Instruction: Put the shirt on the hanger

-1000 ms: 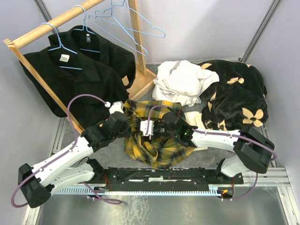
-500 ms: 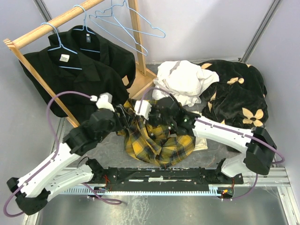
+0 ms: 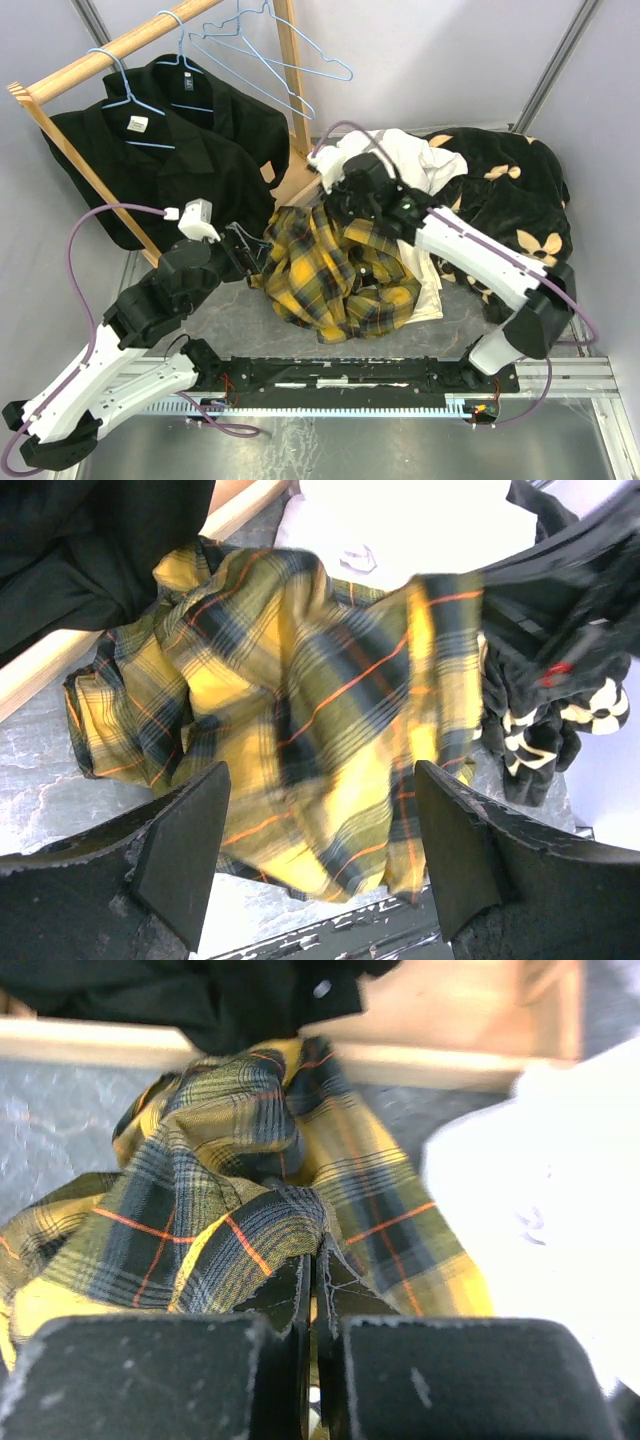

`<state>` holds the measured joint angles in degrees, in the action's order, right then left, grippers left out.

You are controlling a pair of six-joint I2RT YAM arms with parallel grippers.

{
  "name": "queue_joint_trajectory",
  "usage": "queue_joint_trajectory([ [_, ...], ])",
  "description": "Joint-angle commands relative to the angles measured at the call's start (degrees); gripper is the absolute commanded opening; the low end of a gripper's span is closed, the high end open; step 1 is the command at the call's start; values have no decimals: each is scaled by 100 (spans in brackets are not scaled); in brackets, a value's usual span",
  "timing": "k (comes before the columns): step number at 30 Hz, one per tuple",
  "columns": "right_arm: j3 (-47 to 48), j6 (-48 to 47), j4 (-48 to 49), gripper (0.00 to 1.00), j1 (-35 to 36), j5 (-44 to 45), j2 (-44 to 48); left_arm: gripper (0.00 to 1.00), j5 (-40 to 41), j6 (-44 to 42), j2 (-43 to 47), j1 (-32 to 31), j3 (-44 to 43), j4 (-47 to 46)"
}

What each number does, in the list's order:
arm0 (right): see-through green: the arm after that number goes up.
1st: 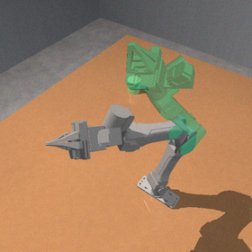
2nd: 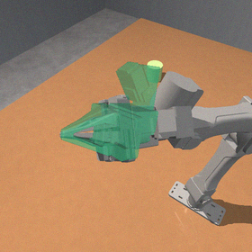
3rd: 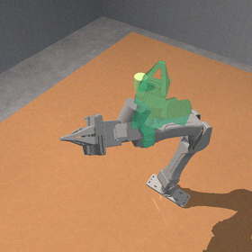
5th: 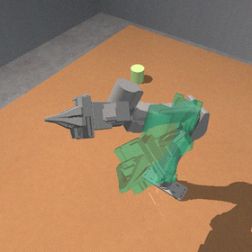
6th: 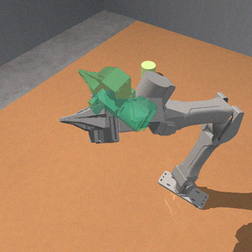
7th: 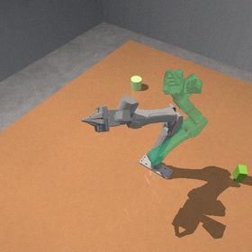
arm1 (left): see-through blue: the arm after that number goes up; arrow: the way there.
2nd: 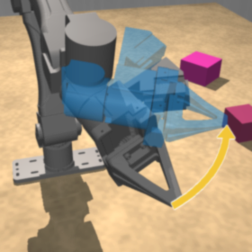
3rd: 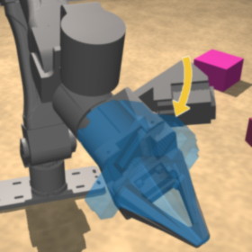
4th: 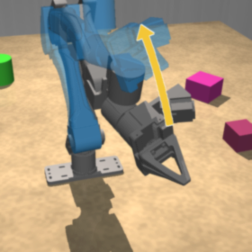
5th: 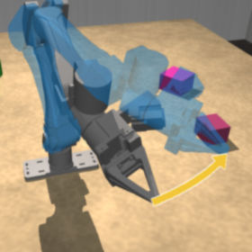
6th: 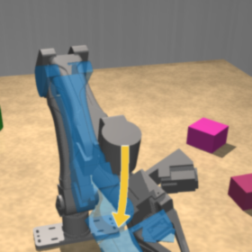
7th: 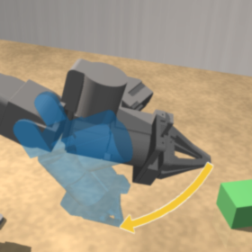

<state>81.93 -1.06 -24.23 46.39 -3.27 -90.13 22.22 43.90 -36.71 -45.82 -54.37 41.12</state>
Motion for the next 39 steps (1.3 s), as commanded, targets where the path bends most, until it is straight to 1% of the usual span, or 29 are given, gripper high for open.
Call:
queue_joint_trajectory([
  [1,1122,159,-182,0,-130,928,1073,80,59,-389,-113,2,-432,-87],
  [4,1921,-121,-579,0,-130,1351,1369,79,56,-582,-395,1,-641,-55],
  [7,2881,-320,-973,0,-130,1640,1425,78,146,-683,-532,-2,-843,8],
  [11,4590,-564,-1601,0,-130,1724,1003,78,339,-780,-499,-3,-971,-14],
  [17,6930,-1009,-1796,0,-130,1870,141,78,371,-856,-439,-2,-1087,68],
  [18,7159,-1089,-1776,0,-126,1873,43,78,383,-857,-423,-5,-1099,98],
  [22,7189,-1321,-1274,0,-105,1980,92,78,494,-865,-325,0,-1161,236],
  [27,7587,-1835,-973,0,-55,2253,18,78,591,-908,-268,-4,-1190,345],
  [34,7336,-2469,-422,0,-42,2631,498,78,528,-925,-367,-2,-1096,221],
  [39,7048,-2753,-221,0,-41,2700,868,78,465,-927,-432,-3,-1026,112],
])
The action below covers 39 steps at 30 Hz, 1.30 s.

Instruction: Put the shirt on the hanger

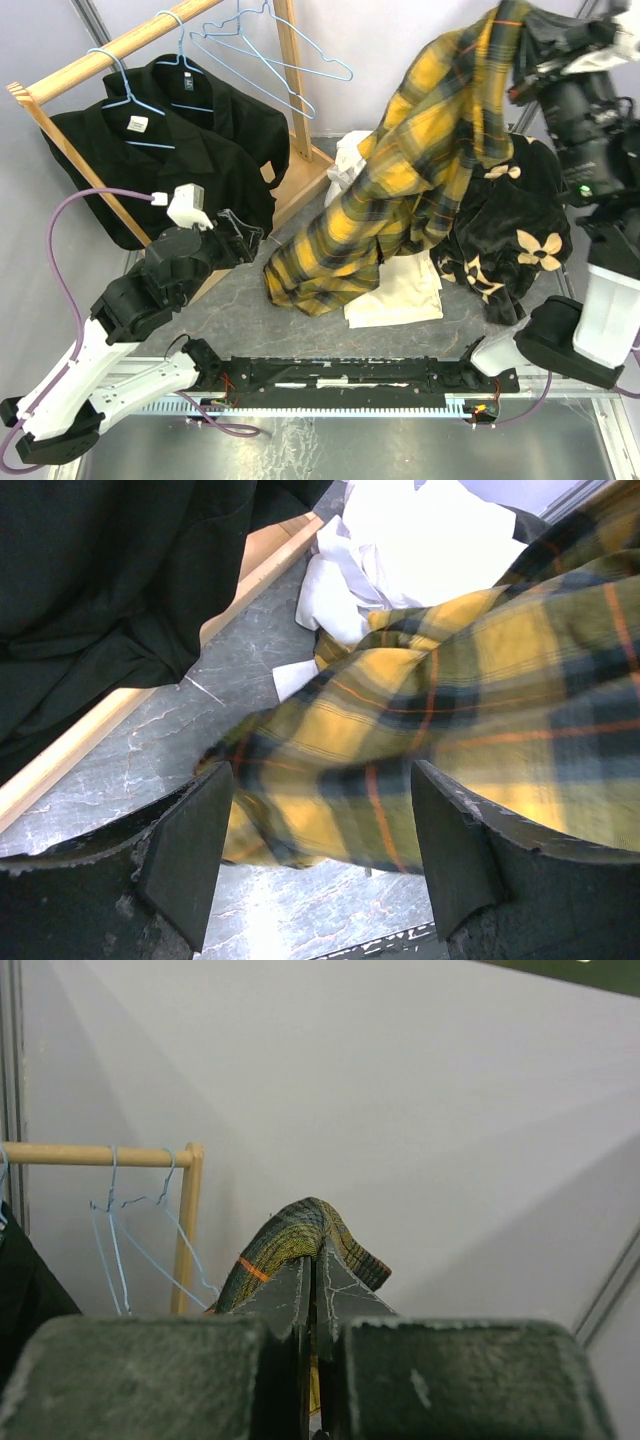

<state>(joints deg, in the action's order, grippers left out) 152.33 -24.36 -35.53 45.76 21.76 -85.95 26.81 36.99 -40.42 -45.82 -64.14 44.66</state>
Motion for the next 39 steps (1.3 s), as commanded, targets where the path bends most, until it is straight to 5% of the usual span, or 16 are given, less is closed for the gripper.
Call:
queue_joint_trajectory([
  [1,7,-476,927,0,25,224,483,78,-10,-244,-83,-2,-32,-273],
  [13,61,-578,771,0,22,168,301,78,50,-297,-79,-3,11,-239],
  [25,-831,909,-542,0,25,-693,-902,80,161,-371,51,1,-55,-20],
  [33,-1165,1172,-1236,0,-77,56,-1629,89,-813,-482,-265,-2,243,-514],
  [39,-2407,1803,-1239,0,-717,125,-1434,89,-1696,-246,-766,-122,1097,-1690],
])
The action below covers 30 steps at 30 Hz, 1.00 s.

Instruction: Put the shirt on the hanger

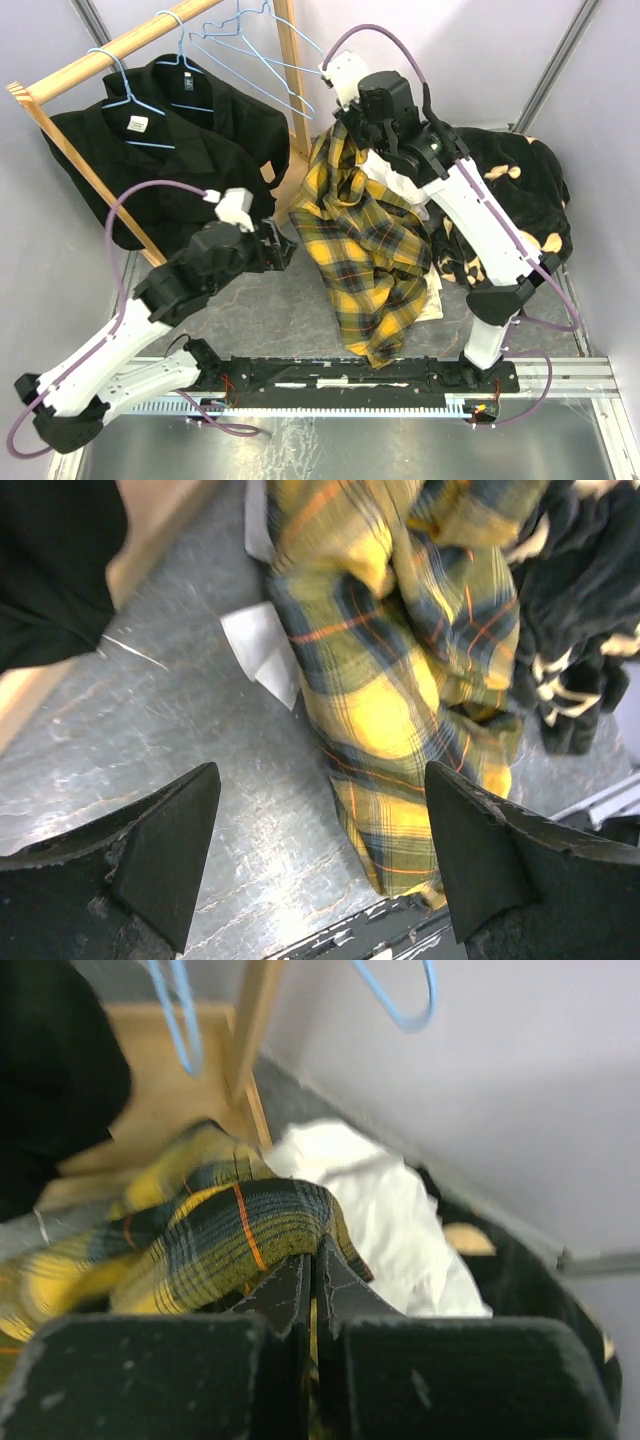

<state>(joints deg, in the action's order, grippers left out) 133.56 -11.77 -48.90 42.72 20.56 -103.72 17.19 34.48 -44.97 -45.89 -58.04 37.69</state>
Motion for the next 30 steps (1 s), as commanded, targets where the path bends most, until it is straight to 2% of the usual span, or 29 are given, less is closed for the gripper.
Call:
queue_joint_trajectory([
  [1,-696,620,104,0,-512,190,404,89,-757,28,-407,-182,604,-1135],
  [8,-1517,887,212,0,-917,-165,778,90,-595,391,-969,-824,1132,-2225],
  [12,-1806,984,286,0,-1009,-273,937,90,-64,744,-1295,-1317,1260,-2776],
  [17,-2175,1094,391,0,-1043,-371,1126,89,769,1309,-1857,-1831,1254,-2985],
  [19,-2284,1121,424,0,-1054,-385,1181,84,952,1499,-2205,-1855,1131,-2726],
  [21,-2351,1124,420,0,-1061,-402,1255,76,1149,1648,-2505,-1867,904,-2209],
  [24,-2499,1124,449,0,-1062,-383,1418,55,1472,1812,-2634,-1854,736,-1533],
  [27,-2656,1107,467,0,-1064,-343,1621,30,1865,1875,-2319,-1841,856,-1117],
  [30,-2889,1123,528,0,-1072,-359,1867,11,2006,1848,-1834,-1696,1066,-869],
])
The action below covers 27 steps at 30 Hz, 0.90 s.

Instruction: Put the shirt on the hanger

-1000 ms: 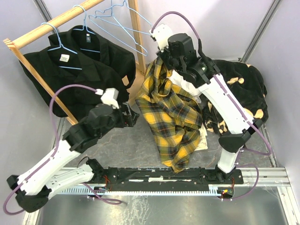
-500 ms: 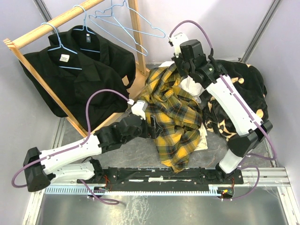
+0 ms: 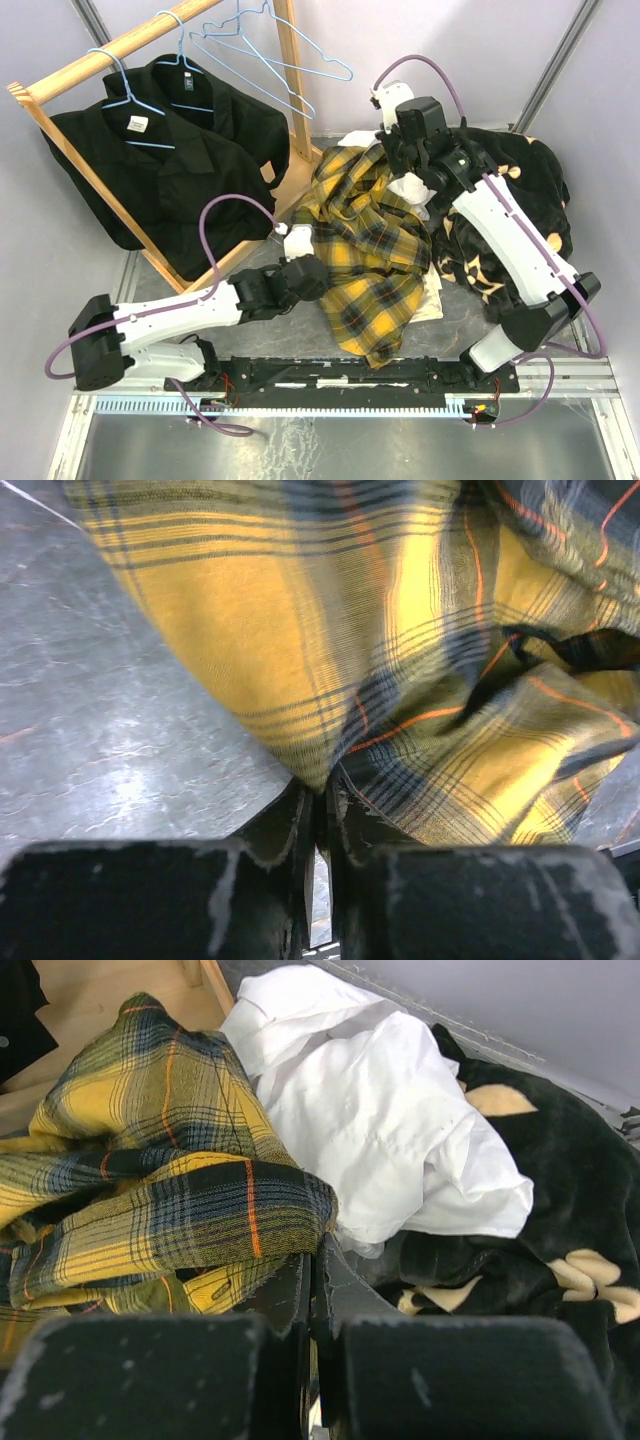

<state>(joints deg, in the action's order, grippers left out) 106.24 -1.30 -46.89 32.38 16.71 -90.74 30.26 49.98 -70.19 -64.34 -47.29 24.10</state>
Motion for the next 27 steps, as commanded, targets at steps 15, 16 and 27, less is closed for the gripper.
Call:
queue_joint_trajectory([
  [15,-671,261,-349,0,-36,-1121,1879,3,952,-1951,673,2364,-1740,1983],
  [16,-719,267,-382,0,-35,-1239,1975,3,948,-2076,512,2444,-1883,1983],
  [27,-1238,853,-538,0,-32,-1679,1839,73,-198,-2208,1063,2276,-1763,1441],
])
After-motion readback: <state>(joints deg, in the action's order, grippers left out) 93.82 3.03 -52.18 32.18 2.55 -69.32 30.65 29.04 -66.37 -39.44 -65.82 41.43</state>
